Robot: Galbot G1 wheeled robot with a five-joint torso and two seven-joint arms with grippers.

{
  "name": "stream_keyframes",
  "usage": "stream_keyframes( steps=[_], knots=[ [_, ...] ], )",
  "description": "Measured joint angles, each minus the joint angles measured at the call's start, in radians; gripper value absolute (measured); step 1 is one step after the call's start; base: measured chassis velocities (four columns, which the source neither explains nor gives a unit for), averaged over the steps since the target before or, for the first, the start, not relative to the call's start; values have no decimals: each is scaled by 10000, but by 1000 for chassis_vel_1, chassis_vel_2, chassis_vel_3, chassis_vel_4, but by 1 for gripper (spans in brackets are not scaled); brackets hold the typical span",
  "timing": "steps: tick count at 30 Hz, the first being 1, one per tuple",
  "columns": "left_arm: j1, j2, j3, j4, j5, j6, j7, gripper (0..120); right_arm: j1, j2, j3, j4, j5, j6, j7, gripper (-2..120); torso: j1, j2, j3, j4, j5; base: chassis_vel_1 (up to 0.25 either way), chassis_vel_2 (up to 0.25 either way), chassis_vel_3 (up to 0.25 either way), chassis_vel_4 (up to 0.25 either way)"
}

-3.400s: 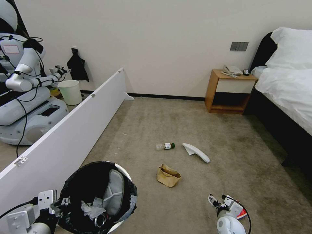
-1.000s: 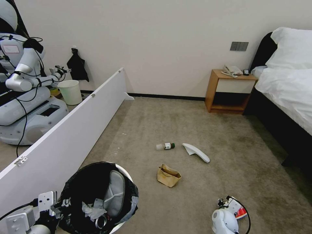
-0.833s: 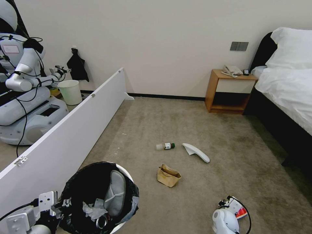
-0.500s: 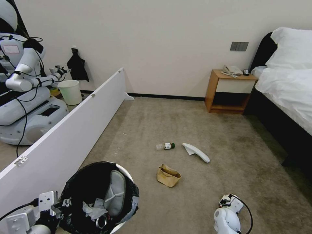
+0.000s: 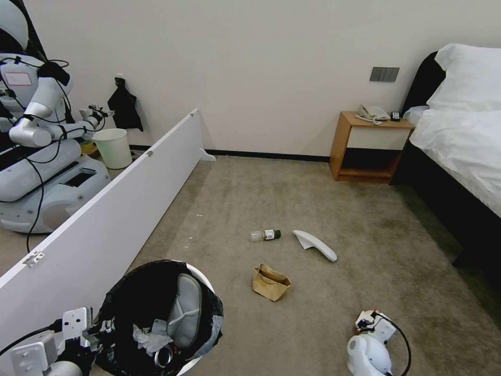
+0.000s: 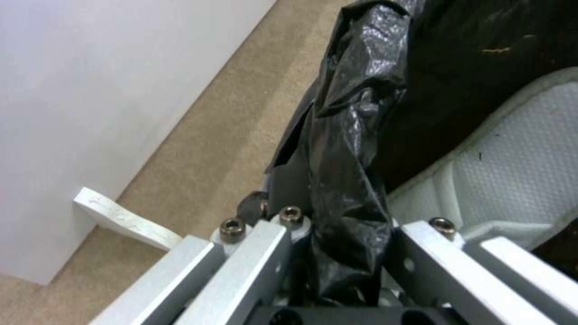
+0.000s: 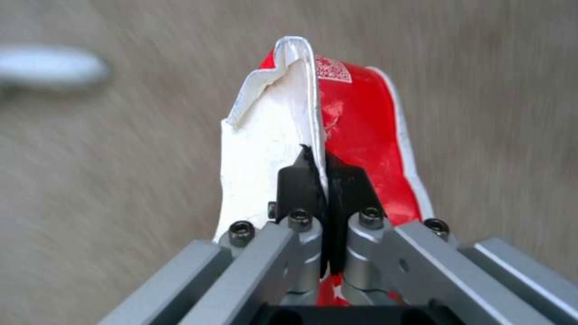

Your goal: Pick up the trash bin, then pick up the garbage from the floor and place it into the trash bin.

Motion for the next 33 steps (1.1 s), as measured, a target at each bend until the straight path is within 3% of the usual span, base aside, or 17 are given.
stream_keyframes(
  steps=[2,3,4,5,7,9,10,11,15,16,17,19,20,22,33],
  knots=[
    [17,-2,5,14,-9,1,-17,3,-558,-279,-217,1258,-297,263,-582,0,0,0,0,-4,-2,0,0,0,0],
    [17,-2,5,14,-9,1,-17,3,-558,-279,-217,1258,-297,263,-582,0,0,0,0,-4,-2,0,0,0,0],
    [21,-1,14,24,-9,2,-25,3,-844,-445,-424,2061,-411,411,-993,0,0,0,0,-4,0,0,0,0,0],
    [19,15,28,25,-16,4,-67,3,-1158,-936,-1080,3866,-174,640,-1696,0,0,1,0,-1,-9,0,0,0,0],
    [7,43,33,26,-47,5,-90,3,-1169,-1151,-1429,4447,148,645,-1840,0,0,0,-1,7,-1,0,0,0,0],
    [-26,105,45,48,-96,7,-146,3,-1119,-1407,-1895,5045,486,645,-1973,0,1,-1,1,-7,6,0,0,0,0],
    [-106,203,69,68,-167,9,-203,3,-982,-1694,-2371,5543,817,646,-2090,0,-1,1,-1,10,-8,0,0,0,0],
    [-230,335,89,88,-254,11,-229,3,-843,-2011,-2862,5870,1160,657,-2201,0,0,0,-1,2,-12,0,0,0,0],
    [-643,803,148,157,-515,11,-386,3,-451,-2772,-4020,6078,1638,1106,-2387,0,0,0,0,0,4,0,0,0,0],
    [-849,1161,232,205,-740,8,-499,3,-132,-3460,-4810,6089,1851,1620,-2489,0,0,0,0,0,-5,0,0,0,0],
    [-849,1161,232,205,-740,8,-499,3,-132,-3460,-4810,6089,1851,1620,-2489,0,0,0,0,0,-5,0,0,0,0],
    [-1092,1780,426,386,-1194,10,-636,3,500,-4504,-6067,6089,2067,2345,-2664,0,0,0,1,-3,-5,0,0,0,0],
    [-1092,1780,426,386,-1194,10,-636,3,500,-4504,-6067,6089,2067,2345,-2664,0,0,0,1,-3,-5,0,0,0,0],
    [-1296,2161,512,563,-1504,11,-731,3,1187,-4946,-6970,6089,2420,2818,-3047,0,0,0,0,-4,-1,0,0,0,0],
    [-1556,2673,472,805,-2350,11,-992,3,3553,-5211,-9492,6267,4699,3214,-4951,0,0,0,0,4,-4,0,0,0,0]
  ],
)
